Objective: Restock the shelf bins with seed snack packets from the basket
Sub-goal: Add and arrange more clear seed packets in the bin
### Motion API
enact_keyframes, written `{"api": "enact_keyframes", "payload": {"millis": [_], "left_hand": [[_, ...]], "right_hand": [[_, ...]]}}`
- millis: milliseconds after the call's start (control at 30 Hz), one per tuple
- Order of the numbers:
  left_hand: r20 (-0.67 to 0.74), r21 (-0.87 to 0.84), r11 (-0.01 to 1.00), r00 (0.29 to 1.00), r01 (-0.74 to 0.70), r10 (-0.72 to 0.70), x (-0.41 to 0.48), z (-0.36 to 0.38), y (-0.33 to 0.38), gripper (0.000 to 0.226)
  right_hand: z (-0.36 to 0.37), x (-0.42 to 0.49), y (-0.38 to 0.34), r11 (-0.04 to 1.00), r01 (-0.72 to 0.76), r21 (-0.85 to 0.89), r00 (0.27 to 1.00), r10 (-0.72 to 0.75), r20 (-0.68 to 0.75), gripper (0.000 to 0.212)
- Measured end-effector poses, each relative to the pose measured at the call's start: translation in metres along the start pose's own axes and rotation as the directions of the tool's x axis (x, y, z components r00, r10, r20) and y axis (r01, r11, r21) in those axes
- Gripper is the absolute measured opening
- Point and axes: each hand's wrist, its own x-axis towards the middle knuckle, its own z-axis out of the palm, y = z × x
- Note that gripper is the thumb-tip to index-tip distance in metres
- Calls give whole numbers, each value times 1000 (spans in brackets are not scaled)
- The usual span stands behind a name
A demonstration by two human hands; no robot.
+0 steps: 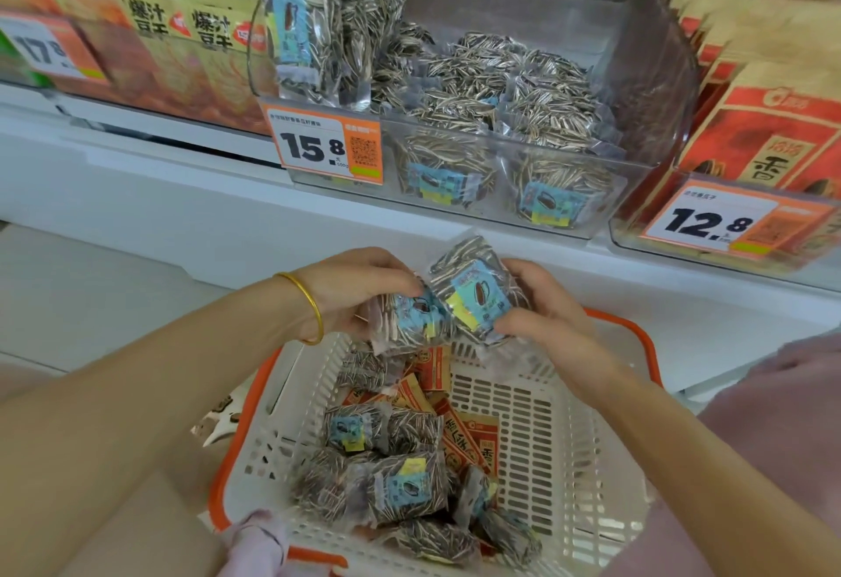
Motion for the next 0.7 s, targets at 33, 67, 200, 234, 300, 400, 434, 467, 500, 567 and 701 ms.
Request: {"api": "enact_keyframes", "payload": {"millis": [33, 67, 200, 234, 300, 400, 434, 467, 500, 567, 701], "left_hand": [[7, 1, 1000, 1000, 5, -5, -2, 0, 2, 6], [31, -11, 1000, 999, 17, -16, -3, 0, 3, 5], [192, -45, 998, 980, 53, -44, -13, 1, 9, 14], [221, -34, 999, 975, 39, -31, -16, 0, 11, 24], [220, -16, 1000, 975, -15, 19, -21, -2, 15, 42], [42, 5, 992, 991, -127, 127, -28, -8, 23, 55], [-11, 24, 983, 983, -182, 183, -29, -11, 25, 55], [-48, 48, 968, 968, -246, 248, -33, -14, 29, 52], [-71, 57, 948, 946, -313, 316, -36, -17, 34, 50], [-113, 15, 892, 886, -451, 450, -45, -25, 44, 49], [-365, 33, 752, 692, -658, 622, -53, -47, 62, 57]], "right_hand": [[-1, 1, -1, 997, 5, -74, 1000, -3, 15, 52], [-2, 2, -3, 992, 1, -129, 1000, 1, 22, 53], [-6, 3, -9, 994, -1, -106, 996, 10, 85, 62], [-8, 4, -11, 997, -6, -72, 991, 15, 133, 68], [-11, 5, -18, 1000, -25, -8, 969, 26, 245, 77], [-10, 5, -36, 995, -53, 85, 939, 21, 342, 79], [-9, 6, -42, 994, -45, 100, 934, 6, 357, 78], [-5, 7, -51, 993, -32, 114, 929, -13, 370, 75], [-2, 10, -60, 991, -17, 130, 920, -35, 390, 73], [5, 20, -81, 983, -14, 182, 907, -64, 416, 82], [24, 44, -133, 987, 83, 140, 889, -136, 438, 104]]}}
